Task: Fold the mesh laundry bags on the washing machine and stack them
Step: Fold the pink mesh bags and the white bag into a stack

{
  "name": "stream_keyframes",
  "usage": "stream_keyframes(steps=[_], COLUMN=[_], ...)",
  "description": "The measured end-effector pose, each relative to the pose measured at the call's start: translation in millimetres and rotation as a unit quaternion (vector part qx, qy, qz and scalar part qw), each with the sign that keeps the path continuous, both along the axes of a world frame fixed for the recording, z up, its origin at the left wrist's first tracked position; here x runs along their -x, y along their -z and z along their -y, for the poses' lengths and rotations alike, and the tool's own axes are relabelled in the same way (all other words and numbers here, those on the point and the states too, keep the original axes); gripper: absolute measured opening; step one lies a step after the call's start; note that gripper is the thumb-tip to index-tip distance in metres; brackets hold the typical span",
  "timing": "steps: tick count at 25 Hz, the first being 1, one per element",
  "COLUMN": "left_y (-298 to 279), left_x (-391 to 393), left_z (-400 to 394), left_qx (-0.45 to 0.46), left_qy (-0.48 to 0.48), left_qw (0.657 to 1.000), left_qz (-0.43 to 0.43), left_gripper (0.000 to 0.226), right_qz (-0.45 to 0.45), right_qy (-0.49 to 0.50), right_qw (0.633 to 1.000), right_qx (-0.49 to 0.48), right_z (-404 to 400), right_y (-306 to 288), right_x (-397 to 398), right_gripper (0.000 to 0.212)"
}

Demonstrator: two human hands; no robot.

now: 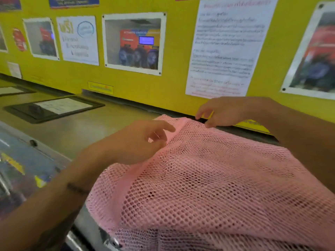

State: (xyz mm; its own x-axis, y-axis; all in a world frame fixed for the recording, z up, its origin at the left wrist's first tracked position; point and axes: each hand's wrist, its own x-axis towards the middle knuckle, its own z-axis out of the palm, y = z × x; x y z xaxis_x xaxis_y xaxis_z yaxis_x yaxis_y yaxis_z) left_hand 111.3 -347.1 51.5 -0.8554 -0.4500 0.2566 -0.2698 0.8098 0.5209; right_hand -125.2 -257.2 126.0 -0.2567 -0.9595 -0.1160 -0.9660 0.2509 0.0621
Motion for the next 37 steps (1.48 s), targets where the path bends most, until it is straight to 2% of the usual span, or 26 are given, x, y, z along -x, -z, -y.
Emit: stream_keyframes(steps=[6,10,12,13,15,16,18,19,21,23,24,26,27,28,30,32,34,37], left_y=[-12.0,-18.0,-16.3,-14.1,-9.7,-7.5,-4.0,-3.0,-2.4,-2.2,-0.7,3.9,5.5,6.2,9.6,16.8,21.4,20.8], left_x=[64.3,88.9,100.0,106.3,117.1,121.5,128.5,129.5,128.3,126.8,126.5,124.1,123.3,122.5,125.8,135.4,144.2,151.9], left_z=[-74.8,-141.5,-172.6,-186.2,-206.9,-212.5,-215.4,-214.7,-212.8,-212.5,-213.7,-219.5,-227.2,-236.4,-251.9,-257.6,-257.0,-255.6], left_qx=[-0.038,-0.048,-0.039,-0.020,0.045,0.071,0.091,0.081,-0.002,-0.057,-0.017,0.171,0.243,0.275,0.274,0.280,0.291,0.311], left_qy=[0.170,0.245,0.248,0.234,0.184,0.159,0.124,0.107,0.061,-0.004,-0.048,-0.104,-0.081,-0.040,0.006,-0.029,-0.095,-0.117], left_qw=[0.985,0.967,0.964,0.966,0.967,0.967,0.975,0.982,0.997,0.997,0.994,0.972,0.959,0.954,0.960,0.959,0.949,0.941], left_qz=[0.014,0.054,0.084,0.110,0.170,0.186,0.162,0.134,0.044,-0.059,-0.094,-0.122,-0.123,-0.112,-0.050,0.030,0.078,0.065], left_gripper=[0.033,0.020,0.020,0.029,0.044,0.039,0.015,0.014,0.018,0.015,0.014,0.018,0.019,0.016,0.007,0.036,0.051,0.035], right_qz=[0.003,0.018,0.029,0.042,0.089,0.112,0.140,0.138,0.079,0.021,0.023,0.085,0.146,0.208,0.330,0.412,0.443,0.448], right_qy=[0.101,0.123,0.104,0.095,0.071,0.057,0.031,0.019,-0.019,-0.070,-0.077,-0.055,-0.036,-0.015,0.018,0.035,0.043,0.022], right_qw=[0.991,0.986,0.985,0.984,0.980,0.979,0.981,0.985,0.996,0.997,0.994,0.988,0.978,0.965,0.931,0.902,0.890,0.889], right_qx=[-0.084,-0.112,-0.136,-0.148,-0.161,-0.161,-0.131,-0.103,-0.030,0.041,0.071,0.120,0.142,0.157,0.157,0.129,0.093,0.091], right_z=[-136.8,-211.9,-239.6,-252.1,-273.2,-281.7,-293.5,-296.4,-297.0,-288.6,-285.0,-279.6,-277.0,-275.7,-274.9,-275.3,-278.7,-282.2], right_y=[-15.6,-10.0,-3.8,-0.5,6.4,10.6,21.3,29.7,48.8,62.8,64.8,56.3,50.1,42.1,31.0,27.9,27.7,29.1], right_x=[42.7,68.8,74.7,75.5,74.8,72.6,67.7,64.8,61.2,59.8,60.1,66.6,71.7,74.9,81.2,86.2,89.0,89.1], right_gripper=[0.042,0.041,0.040,0.038,0.034,0.032,0.033,0.037,0.040,0.020,0.010,0.014,0.007,0.016,0.031,0.028,0.027,0.027])
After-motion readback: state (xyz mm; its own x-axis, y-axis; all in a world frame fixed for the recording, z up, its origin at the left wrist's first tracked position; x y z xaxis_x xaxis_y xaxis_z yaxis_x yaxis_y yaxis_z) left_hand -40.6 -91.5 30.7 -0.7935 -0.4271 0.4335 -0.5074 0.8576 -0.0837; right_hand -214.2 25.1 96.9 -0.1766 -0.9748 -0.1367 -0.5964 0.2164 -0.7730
